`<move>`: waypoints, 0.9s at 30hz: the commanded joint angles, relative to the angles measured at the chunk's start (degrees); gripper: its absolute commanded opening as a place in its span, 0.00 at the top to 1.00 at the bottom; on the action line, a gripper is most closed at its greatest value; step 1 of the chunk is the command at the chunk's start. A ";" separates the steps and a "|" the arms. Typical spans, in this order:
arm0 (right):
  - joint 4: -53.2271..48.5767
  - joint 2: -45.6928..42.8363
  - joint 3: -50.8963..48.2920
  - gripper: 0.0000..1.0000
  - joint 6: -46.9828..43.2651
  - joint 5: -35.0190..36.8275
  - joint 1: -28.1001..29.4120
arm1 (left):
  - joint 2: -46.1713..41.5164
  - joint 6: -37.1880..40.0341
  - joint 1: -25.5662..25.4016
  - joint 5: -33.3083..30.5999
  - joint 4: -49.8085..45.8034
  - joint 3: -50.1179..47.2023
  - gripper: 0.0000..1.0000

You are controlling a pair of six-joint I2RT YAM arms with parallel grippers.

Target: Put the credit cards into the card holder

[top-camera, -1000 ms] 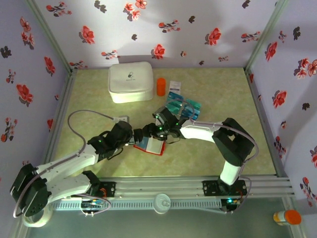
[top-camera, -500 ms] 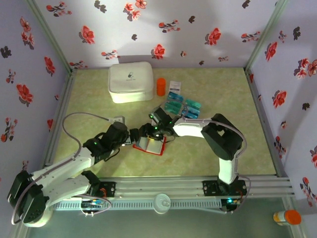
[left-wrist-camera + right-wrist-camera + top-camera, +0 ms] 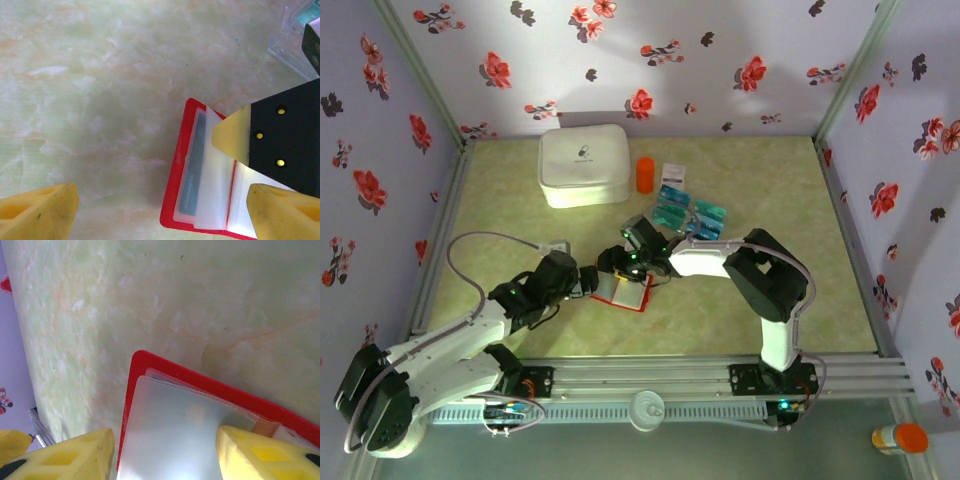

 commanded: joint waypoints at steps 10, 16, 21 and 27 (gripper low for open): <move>5.08 0.08 0.15 0.42 3.89 0.42 0.41 | 0.48 -1.72 0.64 0.57 0.38 -2.04 0.12; 9.02 2.15 -0.69 0.43 7.02 0.16 0.38 | 2.98 -1.87 0.58 1.55 2.33 -2.50 0.12; 11.14 2.80 -1.43 0.43 8.16 -0.28 0.23 | 6.56 -1.49 0.56 2.52 4.59 -1.72 0.11; 10.59 0.77 -1.64 0.43 7.83 0.03 -0.09 | 11.92 -0.49 0.57 2.96 6.98 -0.15 0.11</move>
